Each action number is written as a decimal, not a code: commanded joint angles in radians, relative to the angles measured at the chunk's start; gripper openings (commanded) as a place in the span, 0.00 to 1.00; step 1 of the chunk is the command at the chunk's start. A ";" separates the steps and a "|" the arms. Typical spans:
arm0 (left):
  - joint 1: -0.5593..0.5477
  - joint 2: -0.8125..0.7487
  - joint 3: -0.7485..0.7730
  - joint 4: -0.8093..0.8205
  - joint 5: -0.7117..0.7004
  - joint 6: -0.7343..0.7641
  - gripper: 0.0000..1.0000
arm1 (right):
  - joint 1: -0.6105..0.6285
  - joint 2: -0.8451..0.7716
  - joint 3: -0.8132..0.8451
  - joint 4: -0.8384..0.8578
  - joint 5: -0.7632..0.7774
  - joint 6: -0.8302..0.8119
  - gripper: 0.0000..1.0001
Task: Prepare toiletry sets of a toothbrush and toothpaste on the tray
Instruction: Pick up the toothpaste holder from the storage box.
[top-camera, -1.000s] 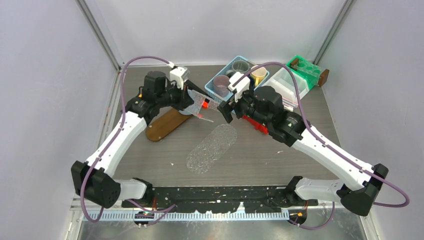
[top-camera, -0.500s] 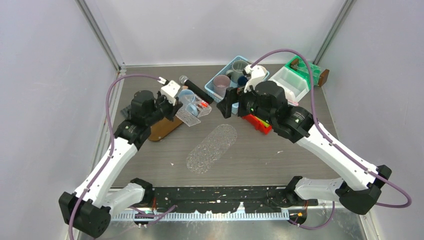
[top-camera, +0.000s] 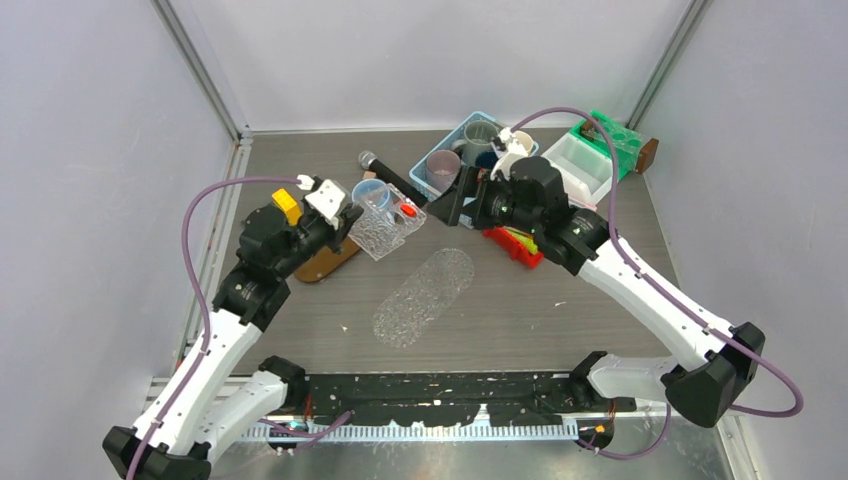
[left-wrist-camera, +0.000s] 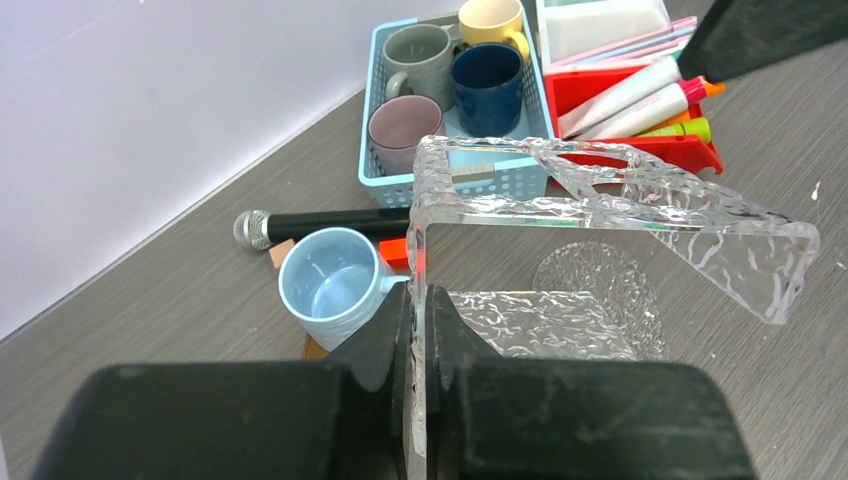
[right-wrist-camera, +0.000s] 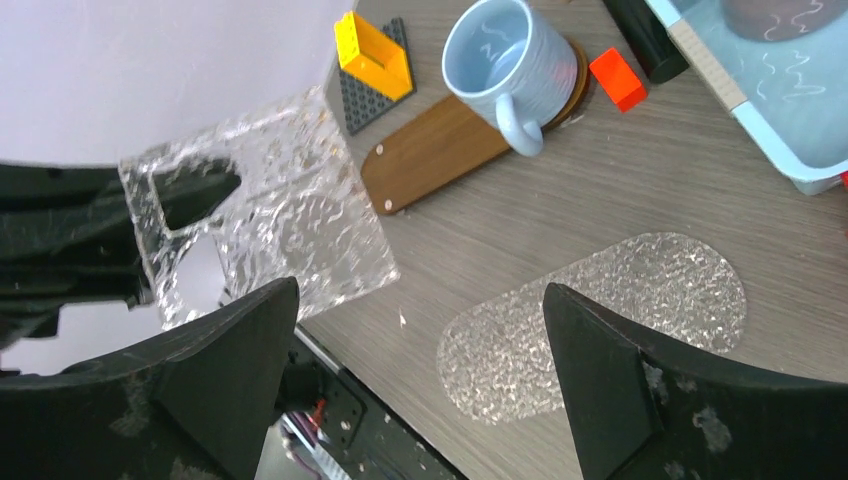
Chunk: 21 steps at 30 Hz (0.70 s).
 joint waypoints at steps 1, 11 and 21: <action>-0.004 -0.016 -0.010 0.129 0.036 -0.041 0.00 | -0.089 -0.034 -0.023 0.160 -0.148 0.110 1.00; -0.005 -0.027 -0.064 0.259 0.115 -0.147 0.00 | -0.169 0.016 -0.121 0.424 -0.364 0.291 0.75; -0.007 -0.048 -0.078 0.279 0.109 -0.144 0.00 | -0.173 0.084 -0.158 0.545 -0.474 0.382 0.56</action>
